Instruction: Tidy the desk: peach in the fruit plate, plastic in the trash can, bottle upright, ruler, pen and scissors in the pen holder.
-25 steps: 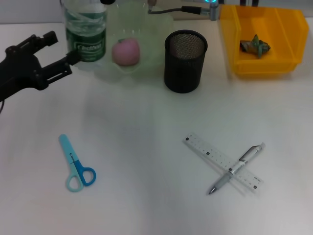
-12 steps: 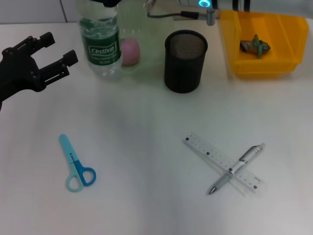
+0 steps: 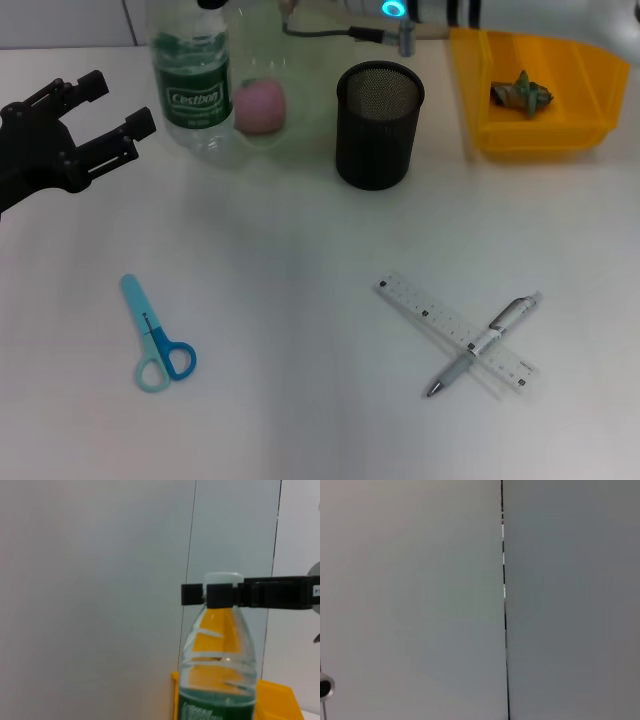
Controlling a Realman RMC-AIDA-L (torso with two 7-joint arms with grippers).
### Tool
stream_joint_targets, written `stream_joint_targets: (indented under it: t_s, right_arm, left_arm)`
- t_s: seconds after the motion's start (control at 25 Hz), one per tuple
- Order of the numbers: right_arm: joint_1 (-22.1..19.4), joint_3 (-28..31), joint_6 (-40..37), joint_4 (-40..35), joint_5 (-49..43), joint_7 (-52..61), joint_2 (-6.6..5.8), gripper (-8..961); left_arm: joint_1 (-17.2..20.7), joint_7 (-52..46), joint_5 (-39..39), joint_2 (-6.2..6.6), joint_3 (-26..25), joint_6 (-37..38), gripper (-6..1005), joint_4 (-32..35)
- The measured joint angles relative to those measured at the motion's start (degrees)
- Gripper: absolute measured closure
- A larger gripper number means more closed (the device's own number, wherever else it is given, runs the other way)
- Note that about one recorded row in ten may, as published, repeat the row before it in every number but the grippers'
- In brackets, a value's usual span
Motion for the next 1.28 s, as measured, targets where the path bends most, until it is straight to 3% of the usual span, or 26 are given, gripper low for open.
stream_joint_targets:
  t_s: [0.2, 0.64, 1.08, 1.28]
  right_arm:
    - [2.2, -3.3, 1.3, 3.5, 3.4, -2.4, 0.0, 512]
    - [2.6, -11.5, 7.4, 4.7, 10.9, -6.3, 0.0, 513]
    - [2.5, -14.5, 8.0, 7.8, 16.8, -8.1, -0.01, 513]
    - [2.1, -17.7, 8.0, 9.7, 24.7, -14.8, 0.0, 513]
  left_arm:
    - [0.1, 0.1, 0.0, -0.02, 0.0, 0.1, 208, 0.2]
    - [1.7, -0.2, -0.2, 0.11, 0.0, 1.5, 207, 2.0]
    - [3.0, -0.1, -0.4, -0.47, -0.7, 2.9, 207, 3.1]
    - [2.7, 0.0, -0.4, -0.49, -0.7, 3.3, 207, 3.2]
